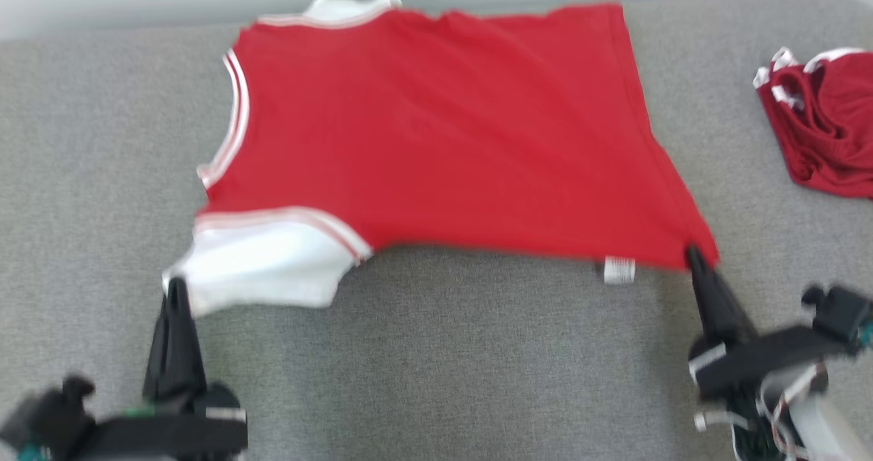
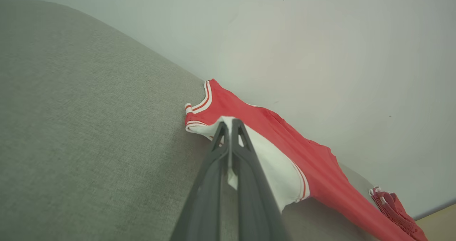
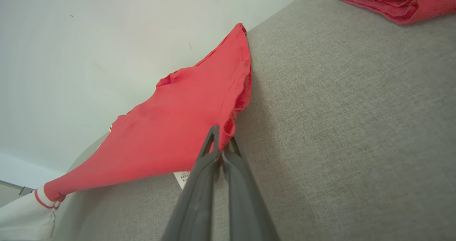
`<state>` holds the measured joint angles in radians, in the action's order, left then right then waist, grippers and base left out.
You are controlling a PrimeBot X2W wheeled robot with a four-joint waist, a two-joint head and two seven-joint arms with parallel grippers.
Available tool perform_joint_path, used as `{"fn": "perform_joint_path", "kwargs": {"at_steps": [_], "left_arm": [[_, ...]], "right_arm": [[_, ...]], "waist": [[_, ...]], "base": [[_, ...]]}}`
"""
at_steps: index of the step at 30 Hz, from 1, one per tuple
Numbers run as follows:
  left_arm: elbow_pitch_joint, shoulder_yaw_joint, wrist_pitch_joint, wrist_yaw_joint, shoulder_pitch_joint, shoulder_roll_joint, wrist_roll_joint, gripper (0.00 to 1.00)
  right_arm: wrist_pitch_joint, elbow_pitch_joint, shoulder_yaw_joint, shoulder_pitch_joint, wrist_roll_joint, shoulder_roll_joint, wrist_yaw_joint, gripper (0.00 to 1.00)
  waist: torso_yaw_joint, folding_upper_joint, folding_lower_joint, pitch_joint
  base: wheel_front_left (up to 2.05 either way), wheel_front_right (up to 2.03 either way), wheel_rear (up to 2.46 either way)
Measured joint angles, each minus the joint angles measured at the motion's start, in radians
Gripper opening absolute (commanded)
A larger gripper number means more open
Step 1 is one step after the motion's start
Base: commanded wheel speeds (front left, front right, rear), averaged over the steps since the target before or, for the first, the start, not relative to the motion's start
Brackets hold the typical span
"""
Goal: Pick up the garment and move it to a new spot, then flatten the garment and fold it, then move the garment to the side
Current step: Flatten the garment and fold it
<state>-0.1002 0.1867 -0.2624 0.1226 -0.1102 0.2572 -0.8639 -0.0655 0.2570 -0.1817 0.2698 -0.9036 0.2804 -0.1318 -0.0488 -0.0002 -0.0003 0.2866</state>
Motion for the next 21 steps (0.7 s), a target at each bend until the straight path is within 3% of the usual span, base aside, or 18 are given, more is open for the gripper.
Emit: {"fn": "perform_joint_path", "kwargs": {"at_steps": [10, 21], "left_arm": [[0.01, -0.04, 0.0, -0.023, 0.233, -0.095, 0.035, 0.0], [0.027, 0.027, 0.009, -0.029, 0.357, -0.125, 0.056, 0.0]], "right_arm": [[0.063, -0.062, 0.12, -0.246, 0.08, -0.044, 0.0, 0.0], [0.154, -0.132, 0.28, -0.452, 0.177, -0.127, 0.0, 0.0]], "waist": [[0.014, 0.0001, 0.0001, -0.083], [0.066, 0.0002, 0.0002, -0.149]], "base": [[0.0, 0.0, 0.0], [0.0, 0.0, 0.0]]}}
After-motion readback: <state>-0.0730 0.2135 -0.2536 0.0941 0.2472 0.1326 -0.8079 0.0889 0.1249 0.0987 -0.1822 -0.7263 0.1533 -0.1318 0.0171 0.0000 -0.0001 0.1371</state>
